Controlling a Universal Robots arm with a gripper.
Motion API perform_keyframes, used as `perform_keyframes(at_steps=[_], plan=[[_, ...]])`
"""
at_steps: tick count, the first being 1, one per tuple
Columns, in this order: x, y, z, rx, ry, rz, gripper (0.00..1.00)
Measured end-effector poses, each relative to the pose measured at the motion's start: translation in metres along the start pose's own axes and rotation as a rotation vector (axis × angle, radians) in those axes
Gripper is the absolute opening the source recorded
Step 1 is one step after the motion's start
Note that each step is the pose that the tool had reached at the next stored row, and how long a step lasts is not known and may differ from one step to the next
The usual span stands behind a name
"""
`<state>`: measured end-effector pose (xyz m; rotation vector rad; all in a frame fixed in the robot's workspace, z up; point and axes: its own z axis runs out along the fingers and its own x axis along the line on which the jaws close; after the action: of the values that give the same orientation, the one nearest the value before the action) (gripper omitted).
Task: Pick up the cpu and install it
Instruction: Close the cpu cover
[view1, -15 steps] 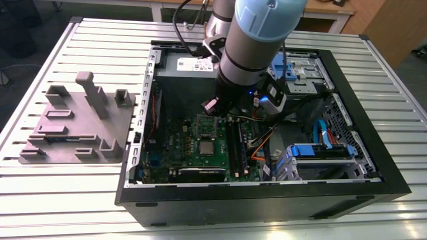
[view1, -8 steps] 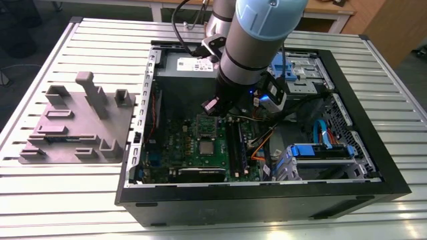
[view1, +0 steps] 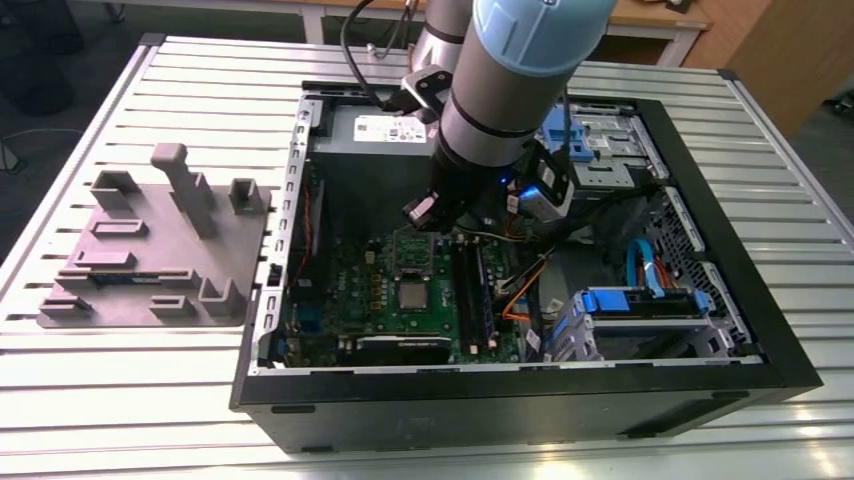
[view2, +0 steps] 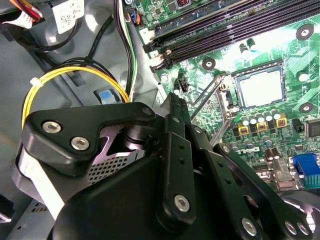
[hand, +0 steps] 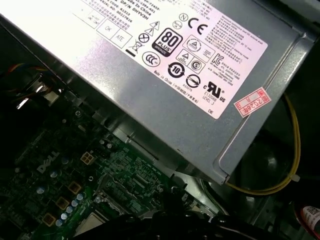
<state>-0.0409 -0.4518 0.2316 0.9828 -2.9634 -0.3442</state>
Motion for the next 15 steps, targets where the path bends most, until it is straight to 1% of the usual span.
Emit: perform_keyframes(at_steps=[7,9,15], plan=[[-0.0003,0.0008,-0.0036,-0.0003,0.0005,-0.003,0.1],[-0.0002,0.0009,-0.0038,-0.0009,0.001,-0.007,0.1],[0.0,0.0011,-0.0042,-0.0038,0.0113,-0.053,0.1]])
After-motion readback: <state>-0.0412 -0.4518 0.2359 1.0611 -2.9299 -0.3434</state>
